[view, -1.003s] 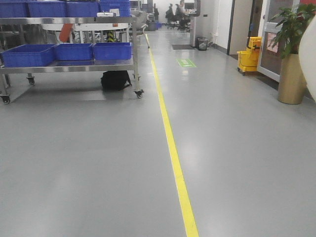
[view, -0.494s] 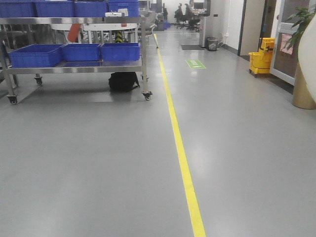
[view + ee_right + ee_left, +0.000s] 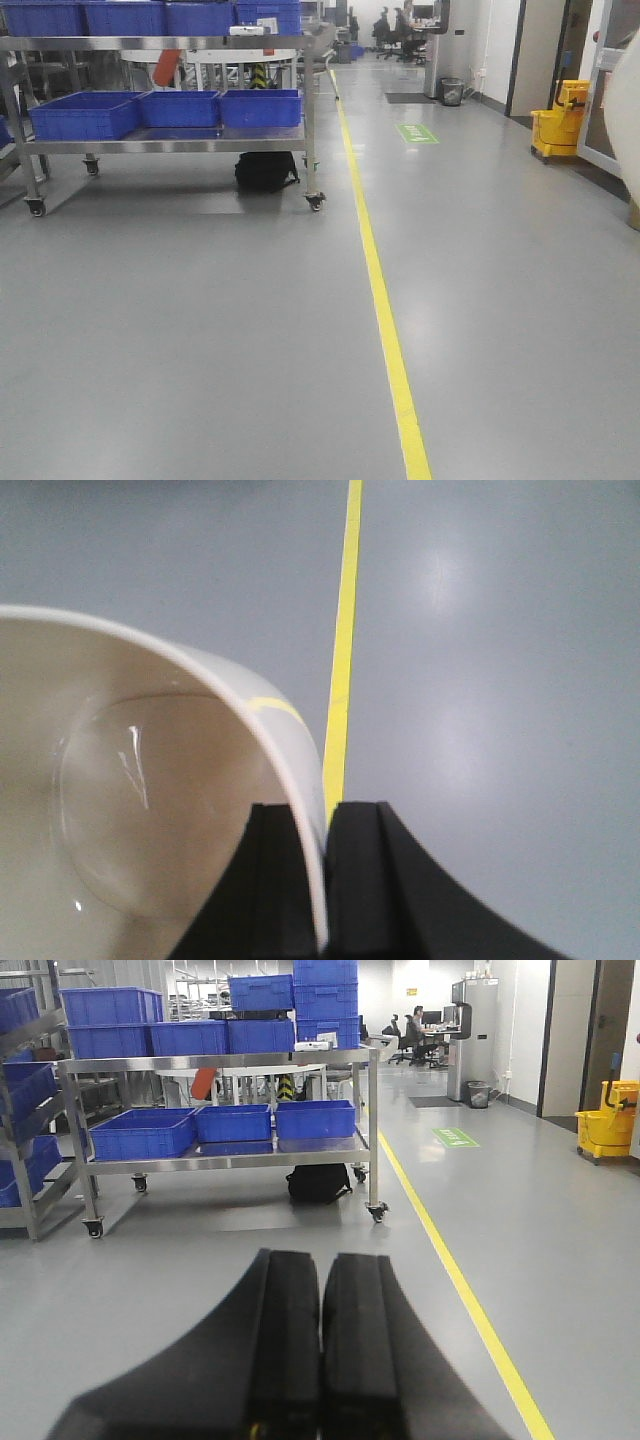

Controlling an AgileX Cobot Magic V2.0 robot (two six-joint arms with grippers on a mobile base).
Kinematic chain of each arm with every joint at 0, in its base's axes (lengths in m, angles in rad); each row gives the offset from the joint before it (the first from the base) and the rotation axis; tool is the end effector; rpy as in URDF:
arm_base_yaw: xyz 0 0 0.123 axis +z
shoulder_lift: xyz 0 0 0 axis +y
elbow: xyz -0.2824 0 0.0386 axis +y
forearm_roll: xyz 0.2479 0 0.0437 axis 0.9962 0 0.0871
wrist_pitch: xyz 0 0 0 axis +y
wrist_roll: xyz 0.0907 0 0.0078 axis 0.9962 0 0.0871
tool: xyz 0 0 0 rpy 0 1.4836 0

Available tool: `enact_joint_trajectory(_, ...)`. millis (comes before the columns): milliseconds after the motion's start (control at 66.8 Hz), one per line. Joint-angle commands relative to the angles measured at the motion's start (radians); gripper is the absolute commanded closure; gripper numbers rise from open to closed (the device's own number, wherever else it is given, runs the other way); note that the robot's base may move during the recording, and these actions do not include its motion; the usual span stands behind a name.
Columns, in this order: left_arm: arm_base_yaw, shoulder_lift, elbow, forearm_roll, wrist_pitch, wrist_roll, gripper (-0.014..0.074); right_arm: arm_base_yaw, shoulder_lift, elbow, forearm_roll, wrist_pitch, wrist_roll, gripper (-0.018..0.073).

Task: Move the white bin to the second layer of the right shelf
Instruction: 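Drive the base down the aisle carrying the bin in the right gripper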

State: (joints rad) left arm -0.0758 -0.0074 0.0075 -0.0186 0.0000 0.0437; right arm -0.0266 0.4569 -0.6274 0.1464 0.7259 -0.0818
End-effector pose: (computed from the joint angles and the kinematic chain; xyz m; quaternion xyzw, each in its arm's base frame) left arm 0.0558 -0.0042 0.2110 0.0341 0.6748 -0.0187 0.7370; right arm 0.0817 0.0067 0.3268 -0.0023 0.8498 0.0416 0.5254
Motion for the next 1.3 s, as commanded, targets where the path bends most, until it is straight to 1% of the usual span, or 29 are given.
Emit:
enact_joint_trajectory(0, -0.004, -0.016, 0.037, -0.003, -0.079, -0.002, 0.0512, -0.008, 0.004, -0.029, 0.019, -0.089, -0.004, 0.0472)
enact_joint_trajectory(1287, -0.004, -0.016, 0.037, -0.003, -0.079, -0.002, 0.0512, -0.008, 0.004, -0.029, 0.019, -0.089, -0.004, 0.0472)
